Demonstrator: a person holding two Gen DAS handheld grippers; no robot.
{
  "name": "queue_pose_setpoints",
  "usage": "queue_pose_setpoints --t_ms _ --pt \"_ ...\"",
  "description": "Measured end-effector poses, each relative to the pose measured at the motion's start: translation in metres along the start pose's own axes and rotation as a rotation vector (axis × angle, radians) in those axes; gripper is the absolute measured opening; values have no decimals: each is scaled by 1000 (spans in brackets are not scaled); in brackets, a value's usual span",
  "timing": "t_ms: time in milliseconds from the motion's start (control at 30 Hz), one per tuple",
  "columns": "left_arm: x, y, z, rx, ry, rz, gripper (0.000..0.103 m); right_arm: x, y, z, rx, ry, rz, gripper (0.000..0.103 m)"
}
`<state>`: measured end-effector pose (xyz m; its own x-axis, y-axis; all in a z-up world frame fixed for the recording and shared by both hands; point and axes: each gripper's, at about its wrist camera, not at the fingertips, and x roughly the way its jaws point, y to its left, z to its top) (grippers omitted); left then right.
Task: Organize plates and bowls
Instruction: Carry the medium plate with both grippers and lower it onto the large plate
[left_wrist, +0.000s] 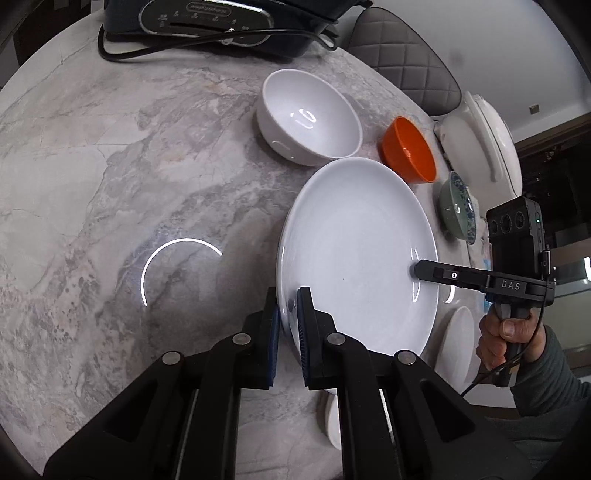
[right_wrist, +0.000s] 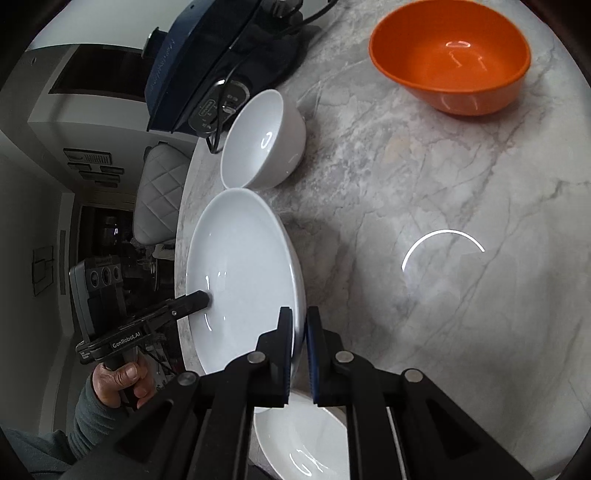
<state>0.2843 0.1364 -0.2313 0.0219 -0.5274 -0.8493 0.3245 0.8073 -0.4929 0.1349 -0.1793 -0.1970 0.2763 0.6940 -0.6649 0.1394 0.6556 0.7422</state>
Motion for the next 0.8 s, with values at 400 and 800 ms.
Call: queue_pose_setpoints --t_ms 400,800 --pt "-16 -147 -52 163 -21 -93 8 -130 -13 -85 10 -158 -18 10" --pt "104 -286 -175 216 151 -48 8 -221 -137 -198 116 -172 -167 10"
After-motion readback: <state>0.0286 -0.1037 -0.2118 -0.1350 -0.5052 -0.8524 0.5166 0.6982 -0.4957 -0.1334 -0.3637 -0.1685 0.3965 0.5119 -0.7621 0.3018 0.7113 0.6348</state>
